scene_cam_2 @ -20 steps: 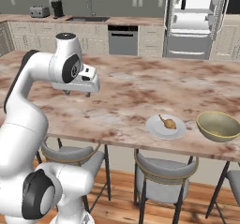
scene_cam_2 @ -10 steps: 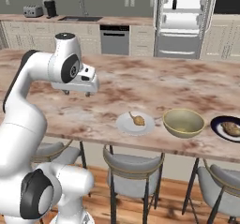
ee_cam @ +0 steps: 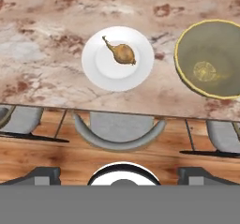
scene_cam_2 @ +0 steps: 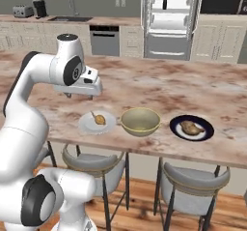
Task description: Pick the chicken drumstick and onion from their plates and place them in the bowl. Then put the bowl in the fridge.
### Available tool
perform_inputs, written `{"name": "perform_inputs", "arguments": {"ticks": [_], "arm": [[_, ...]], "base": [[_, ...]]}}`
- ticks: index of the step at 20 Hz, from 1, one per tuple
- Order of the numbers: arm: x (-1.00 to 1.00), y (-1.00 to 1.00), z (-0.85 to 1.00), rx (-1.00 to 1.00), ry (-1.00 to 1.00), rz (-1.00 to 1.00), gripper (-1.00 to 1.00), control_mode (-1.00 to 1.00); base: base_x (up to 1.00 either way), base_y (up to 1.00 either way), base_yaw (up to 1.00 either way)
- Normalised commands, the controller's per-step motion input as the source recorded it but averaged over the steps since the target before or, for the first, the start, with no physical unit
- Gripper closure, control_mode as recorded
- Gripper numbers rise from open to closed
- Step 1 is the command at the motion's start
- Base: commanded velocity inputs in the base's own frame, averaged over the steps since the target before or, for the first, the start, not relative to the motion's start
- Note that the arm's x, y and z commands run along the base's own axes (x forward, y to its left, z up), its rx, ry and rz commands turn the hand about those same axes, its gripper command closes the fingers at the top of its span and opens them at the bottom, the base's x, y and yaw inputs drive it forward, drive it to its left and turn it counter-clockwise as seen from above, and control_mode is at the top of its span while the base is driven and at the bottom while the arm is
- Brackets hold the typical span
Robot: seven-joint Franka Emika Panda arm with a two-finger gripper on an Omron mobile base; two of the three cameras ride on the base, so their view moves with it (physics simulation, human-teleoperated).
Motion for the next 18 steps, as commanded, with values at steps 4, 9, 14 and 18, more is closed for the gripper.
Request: {"name": "perform_inputs", "arguments": {"ticks": [4, 9, 14, 18], "arm": [[0.0, 0.0, 0.0, 0.0, 0.0, 0.0, -1.0, 1.0], [0.0, 0.0, 0.0, 0.0, 0.0, 0.0, -1.0, 1.0], [0.0, 0.0, 0.0, 0.0, 0.0, 0.0, -1.0, 1.0], [0.0, 0.0, 0.0, 0.0, 0.0, 0.0, -1.0, 1.0]], "base": [[0.35, -0.72, 0.0], [0.48, -0.62, 0.0], [0.67, -0.34, 0.02], [0.6, -0.14, 0.01]]}}
